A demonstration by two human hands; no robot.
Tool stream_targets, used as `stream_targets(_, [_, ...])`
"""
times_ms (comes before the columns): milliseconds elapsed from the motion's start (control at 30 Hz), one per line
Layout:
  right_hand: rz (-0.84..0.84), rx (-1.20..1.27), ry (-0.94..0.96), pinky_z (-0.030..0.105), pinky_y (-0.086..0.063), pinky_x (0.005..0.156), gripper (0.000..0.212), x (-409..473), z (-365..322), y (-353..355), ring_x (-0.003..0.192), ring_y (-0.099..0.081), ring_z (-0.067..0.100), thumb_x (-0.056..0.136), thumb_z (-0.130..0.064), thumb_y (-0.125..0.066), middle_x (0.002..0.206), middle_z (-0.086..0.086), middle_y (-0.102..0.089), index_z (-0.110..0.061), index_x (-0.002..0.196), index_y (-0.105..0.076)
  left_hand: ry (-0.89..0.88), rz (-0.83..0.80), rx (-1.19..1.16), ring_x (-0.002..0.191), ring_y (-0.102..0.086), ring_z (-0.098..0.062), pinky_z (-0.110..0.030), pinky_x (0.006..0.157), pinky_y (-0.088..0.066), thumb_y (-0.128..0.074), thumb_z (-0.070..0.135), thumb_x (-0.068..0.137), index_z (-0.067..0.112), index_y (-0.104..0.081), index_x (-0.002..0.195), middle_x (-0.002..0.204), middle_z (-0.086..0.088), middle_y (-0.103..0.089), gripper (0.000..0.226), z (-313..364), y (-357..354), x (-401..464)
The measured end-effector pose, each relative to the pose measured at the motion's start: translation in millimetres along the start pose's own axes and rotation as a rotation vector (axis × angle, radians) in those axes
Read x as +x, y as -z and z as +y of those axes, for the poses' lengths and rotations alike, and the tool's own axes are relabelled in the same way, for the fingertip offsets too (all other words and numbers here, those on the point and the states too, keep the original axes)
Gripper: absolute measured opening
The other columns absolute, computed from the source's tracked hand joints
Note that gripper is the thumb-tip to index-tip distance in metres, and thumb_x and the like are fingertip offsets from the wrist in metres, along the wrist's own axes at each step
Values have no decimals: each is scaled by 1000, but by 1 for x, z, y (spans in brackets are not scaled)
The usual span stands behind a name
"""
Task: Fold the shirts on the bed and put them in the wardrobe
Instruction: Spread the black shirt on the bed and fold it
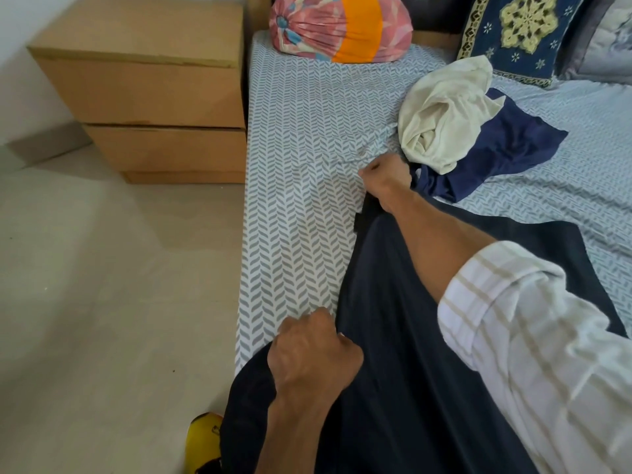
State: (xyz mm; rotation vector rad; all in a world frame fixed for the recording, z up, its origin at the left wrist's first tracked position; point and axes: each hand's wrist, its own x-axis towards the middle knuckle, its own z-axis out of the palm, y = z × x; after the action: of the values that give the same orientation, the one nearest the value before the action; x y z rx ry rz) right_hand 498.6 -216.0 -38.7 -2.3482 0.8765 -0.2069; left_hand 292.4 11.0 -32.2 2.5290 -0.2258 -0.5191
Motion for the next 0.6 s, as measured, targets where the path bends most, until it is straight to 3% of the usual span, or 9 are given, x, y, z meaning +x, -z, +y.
stream_targets(67, [69,181,11,40,-56,73,22,3,0,3,60,-54,9,94,-24,-65,82,0,-69,-8,82,-56,16,6,-27,86,-57,-16,-33,74,-52,-51,28,84,21,-54,88,81,7,-57,9,1,0,0])
stream_targets(167, [-13,99,-6,36,-50,69,38,0,3,7,75,-60,18,88,-49,-65,75,-3,-59,-13,88,-55,31,21,-61,83,-58,-16,-37,76,-54,-51,37,84,24,-52,88,80,7,-58,14,4,0,-1])
stream_targets(233, [-55,-114,31,34,-46,71,49,-2,3,7,96,-61,28,74,-60,-65,92,4,-61,-14,90,-56,46,28,-74,85,-58,-16,-39,79,-55,-51,50,87,25,-51,91,83,7,-60,25,5,0,-2])
stream_targets(300, [-61,-253,46,40,-51,83,52,-4,2,9,110,-56,34,68,-52,-65,116,11,-59,-13,101,-59,57,34,-72,85,-59,-16,-39,79,-55,-50,52,89,26,-52,93,85,5,-61,27,6,-1,-1])
stream_targets(367, [-100,-358,36,39,-51,84,48,-8,1,9,112,-56,34,73,-40,-65,119,10,-57,-11,111,-58,62,28,-64,84,-59,-15,-37,78,-55,-52,44,88,25,-53,91,83,6,-60,20,5,-2,0])
stream_targets(467, [-90,-345,33,33,-45,72,25,-7,-4,7,101,-59,29,84,-24,-62,103,7,-55,-10,104,-58,71,3,-45,83,-57,-14,-34,75,-54,-53,34,84,24,-54,87,79,8,-57,10,4,-2,0])
stream_targets(533, [-35,-159,-10,26,-42,63,18,0,-7,4,77,-56,20,87,-25,-60,92,3,-58,-9,95,-63,88,7,-58,82,-57,-14,-33,72,-51,-51,33,84,24,-52,86,80,7,-58,9,4,-2,1])
stream_targets(600, [14,94,-50,23,-39,61,20,8,-8,3,71,-55,17,90,-33,-63,86,1,-61,-13,90,-65,115,26,-93,77,-55,-13,-30,66,-45,-48,33,86,24,-49,87,82,5,-58,10,4,-3,3])
